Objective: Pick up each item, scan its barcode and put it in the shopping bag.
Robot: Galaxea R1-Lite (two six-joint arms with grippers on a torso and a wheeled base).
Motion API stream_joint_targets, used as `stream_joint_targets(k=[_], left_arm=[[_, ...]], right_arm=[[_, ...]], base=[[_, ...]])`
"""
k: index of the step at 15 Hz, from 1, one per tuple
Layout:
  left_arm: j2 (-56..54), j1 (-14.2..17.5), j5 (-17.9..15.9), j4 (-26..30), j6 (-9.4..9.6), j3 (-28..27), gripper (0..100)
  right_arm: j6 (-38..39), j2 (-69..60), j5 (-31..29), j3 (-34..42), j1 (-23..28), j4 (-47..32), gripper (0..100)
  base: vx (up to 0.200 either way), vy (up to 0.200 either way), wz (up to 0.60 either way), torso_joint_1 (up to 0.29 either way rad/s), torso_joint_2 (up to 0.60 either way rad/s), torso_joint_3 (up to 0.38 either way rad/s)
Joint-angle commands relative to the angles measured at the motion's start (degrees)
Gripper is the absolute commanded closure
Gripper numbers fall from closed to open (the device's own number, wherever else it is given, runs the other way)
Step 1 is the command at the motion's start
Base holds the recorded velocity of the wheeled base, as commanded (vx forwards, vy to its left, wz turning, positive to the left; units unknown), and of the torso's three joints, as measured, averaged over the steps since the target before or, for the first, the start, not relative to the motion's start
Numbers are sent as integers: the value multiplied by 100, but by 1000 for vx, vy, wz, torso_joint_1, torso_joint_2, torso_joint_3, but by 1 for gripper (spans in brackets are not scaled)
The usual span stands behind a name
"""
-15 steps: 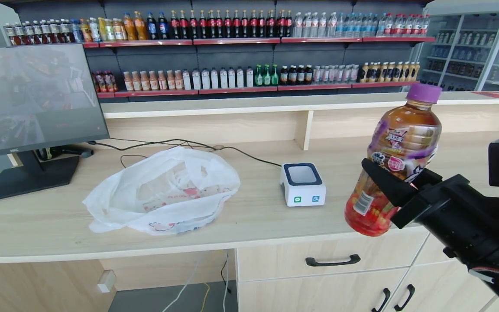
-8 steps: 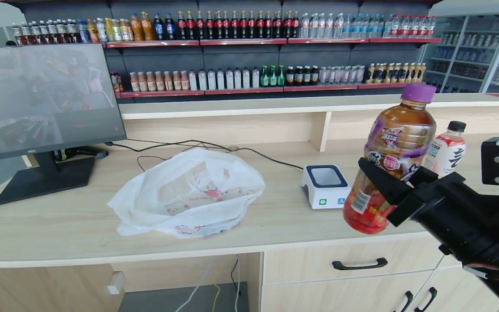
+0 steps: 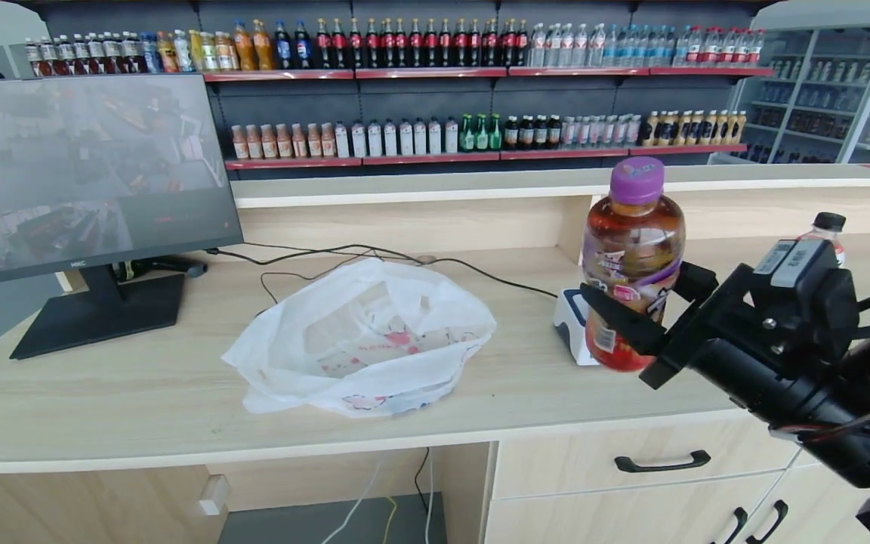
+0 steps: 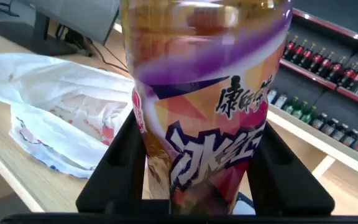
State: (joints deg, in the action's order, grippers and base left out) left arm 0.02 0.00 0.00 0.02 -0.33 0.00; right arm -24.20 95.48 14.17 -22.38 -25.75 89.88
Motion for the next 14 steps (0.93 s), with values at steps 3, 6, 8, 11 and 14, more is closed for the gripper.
stream_joint_targets(k=[3, 6, 8, 11, 14], left_arm=[[-2, 0, 0, -2, -2, 0, 0], [-2, 0, 0, -2, -2, 0, 0], [-2, 0, 0, -2, -2, 0, 0], [-2, 0, 0, -2, -2, 0, 0], [-2, 0, 0, -2, -2, 0, 0]], right_arm=[[-832, 709, 623, -574, 588, 12, 100], [-1307, 938, 1537, -882, 1265, 12, 100], [-1535, 1184, 1967, -1172, 1318, 12, 100], [-2326, 1509, 2178, -1242, 1397, 12, 100], [-2748, 1641, 2292, -1585, 1494, 12, 100]], base=[[0, 0, 0, 0, 0, 0], [0, 0, 0, 0, 0, 0], [0, 0, 0, 0, 0, 0], [0, 0, 0, 0, 0, 0], [0, 0, 0, 0, 0, 0]])
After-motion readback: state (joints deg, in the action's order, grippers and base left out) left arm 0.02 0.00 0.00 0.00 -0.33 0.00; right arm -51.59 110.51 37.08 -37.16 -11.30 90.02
